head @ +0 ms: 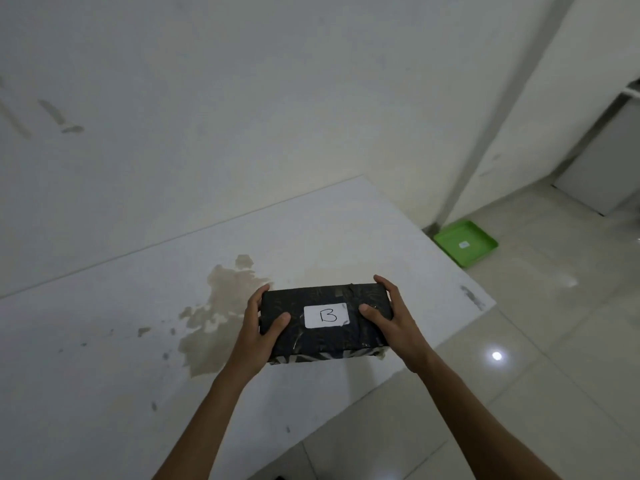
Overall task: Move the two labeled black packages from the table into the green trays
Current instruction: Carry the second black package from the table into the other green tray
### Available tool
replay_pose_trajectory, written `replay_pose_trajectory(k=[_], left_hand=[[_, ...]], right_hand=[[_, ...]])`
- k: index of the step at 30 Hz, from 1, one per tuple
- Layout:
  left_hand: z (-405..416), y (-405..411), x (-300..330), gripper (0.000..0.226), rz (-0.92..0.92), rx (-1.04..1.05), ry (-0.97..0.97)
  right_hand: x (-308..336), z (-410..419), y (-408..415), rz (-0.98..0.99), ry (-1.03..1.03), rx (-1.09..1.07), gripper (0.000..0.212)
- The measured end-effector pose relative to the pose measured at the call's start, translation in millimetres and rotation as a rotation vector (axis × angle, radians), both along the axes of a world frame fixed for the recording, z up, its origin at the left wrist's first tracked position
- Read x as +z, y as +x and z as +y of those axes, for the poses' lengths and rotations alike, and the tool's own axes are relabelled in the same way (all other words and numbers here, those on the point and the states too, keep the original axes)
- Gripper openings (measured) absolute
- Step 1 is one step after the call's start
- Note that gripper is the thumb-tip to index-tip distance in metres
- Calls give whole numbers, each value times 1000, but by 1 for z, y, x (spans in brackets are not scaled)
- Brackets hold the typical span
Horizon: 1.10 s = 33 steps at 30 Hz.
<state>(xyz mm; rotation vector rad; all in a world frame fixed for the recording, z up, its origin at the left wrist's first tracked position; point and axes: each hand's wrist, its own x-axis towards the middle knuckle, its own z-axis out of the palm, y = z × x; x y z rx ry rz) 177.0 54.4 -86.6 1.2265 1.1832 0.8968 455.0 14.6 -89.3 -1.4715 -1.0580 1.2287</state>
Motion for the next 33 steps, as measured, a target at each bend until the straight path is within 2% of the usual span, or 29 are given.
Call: replay_pose_trajectory(k=[13,20,25,33], left_hand=[[-24,272,18,61,-9,-136,54],[-12,409,30,61,-5,-184,92],[22,500,33,62,5,-204,116],[122,648,34,59,-36,-187,155]], right_hand=[[19,-63,260,-29,46,-184,63],[35,-68,391,-31,65,-237,65],[40,-39,481,-39,67,-252,66],[48,59,628,-67,91,-242,61]])
